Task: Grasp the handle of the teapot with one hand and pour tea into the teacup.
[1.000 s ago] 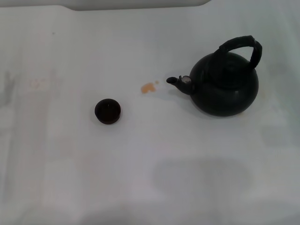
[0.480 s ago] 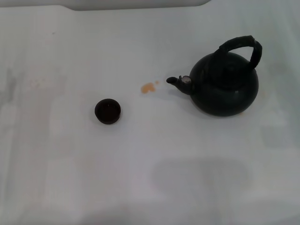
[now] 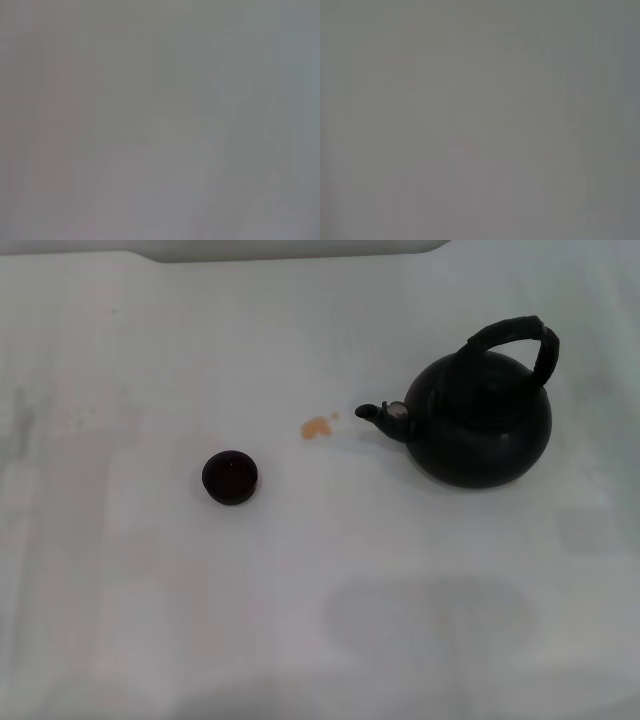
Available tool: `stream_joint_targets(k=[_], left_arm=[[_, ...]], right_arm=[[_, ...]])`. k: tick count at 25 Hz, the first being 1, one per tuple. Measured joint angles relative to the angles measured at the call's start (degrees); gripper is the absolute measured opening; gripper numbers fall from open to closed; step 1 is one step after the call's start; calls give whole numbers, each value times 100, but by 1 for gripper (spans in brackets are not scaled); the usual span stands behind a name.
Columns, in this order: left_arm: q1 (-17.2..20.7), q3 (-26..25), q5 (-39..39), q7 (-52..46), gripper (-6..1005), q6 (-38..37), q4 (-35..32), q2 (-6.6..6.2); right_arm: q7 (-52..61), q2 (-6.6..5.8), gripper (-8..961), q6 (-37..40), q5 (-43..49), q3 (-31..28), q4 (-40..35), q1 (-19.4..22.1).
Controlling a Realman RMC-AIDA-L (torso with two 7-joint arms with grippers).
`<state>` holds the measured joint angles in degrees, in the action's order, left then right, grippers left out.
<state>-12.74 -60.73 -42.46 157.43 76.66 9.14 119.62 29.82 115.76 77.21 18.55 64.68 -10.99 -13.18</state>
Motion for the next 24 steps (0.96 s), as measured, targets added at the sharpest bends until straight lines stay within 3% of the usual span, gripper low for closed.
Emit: stream_joint_targets(k=[24], left_arm=[[26,0,17,-2,833,216,89,-9]], right_arm=[[44,7,884,56,-44,7,1,5]])
